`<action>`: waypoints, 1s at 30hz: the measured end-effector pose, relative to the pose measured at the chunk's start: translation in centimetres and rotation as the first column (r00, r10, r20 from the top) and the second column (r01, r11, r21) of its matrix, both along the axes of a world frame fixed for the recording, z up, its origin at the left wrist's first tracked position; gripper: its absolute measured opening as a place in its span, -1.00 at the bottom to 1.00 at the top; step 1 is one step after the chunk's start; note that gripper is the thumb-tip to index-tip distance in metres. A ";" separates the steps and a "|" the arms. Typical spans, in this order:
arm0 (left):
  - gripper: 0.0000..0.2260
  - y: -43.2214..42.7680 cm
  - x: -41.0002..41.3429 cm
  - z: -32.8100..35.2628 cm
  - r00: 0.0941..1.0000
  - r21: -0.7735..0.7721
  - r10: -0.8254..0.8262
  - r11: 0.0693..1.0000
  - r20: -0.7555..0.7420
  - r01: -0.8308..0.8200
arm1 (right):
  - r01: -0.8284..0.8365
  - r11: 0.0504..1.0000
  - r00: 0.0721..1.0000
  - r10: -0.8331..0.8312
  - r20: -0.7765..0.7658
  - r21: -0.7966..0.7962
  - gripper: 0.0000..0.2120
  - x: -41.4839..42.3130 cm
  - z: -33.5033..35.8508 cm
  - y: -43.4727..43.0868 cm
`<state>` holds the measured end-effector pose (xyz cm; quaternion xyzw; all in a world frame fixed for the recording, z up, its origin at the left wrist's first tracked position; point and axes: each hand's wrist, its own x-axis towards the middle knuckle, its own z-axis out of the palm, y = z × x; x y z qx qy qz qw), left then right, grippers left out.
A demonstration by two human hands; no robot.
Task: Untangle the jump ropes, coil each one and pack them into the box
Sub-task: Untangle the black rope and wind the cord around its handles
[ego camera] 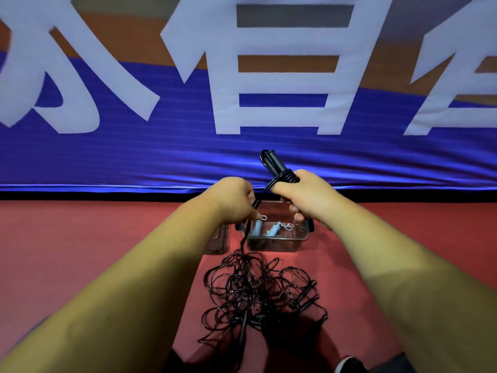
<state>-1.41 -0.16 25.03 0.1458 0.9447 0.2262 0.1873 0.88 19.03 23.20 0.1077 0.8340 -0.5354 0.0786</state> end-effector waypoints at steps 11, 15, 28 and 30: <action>-0.90 0.0 0.2 -1.4 0.976 0.049 0.080 0.995 0.201 -0.091 | -0.036 0.959 0.991 0.070 0.111 -0.283 -0.62 1.0 0.7 -0.7; -0.88 -0.2 -0.1 -1.3 0.967 0.167 0.004 0.985 0.255 -0.049 | 0.050 0.947 0.993 -0.013 0.118 -0.317 -0.69 0.6 1.1 -0.8; -0.82 -1.6 -0.1 -1.2 0.862 0.345 -0.158 0.938 0.481 -0.021 | 0.027 0.959 0.995 0.002 0.099 -0.282 -0.64 0.7 0.8 0.1; -0.89 -1.2 -0.3 -1.4 0.916 0.260 -0.076 0.965 0.394 -0.032 | 0.035 0.958 0.994 -0.003 0.111 -0.285 -0.55 0.6 0.9 -0.1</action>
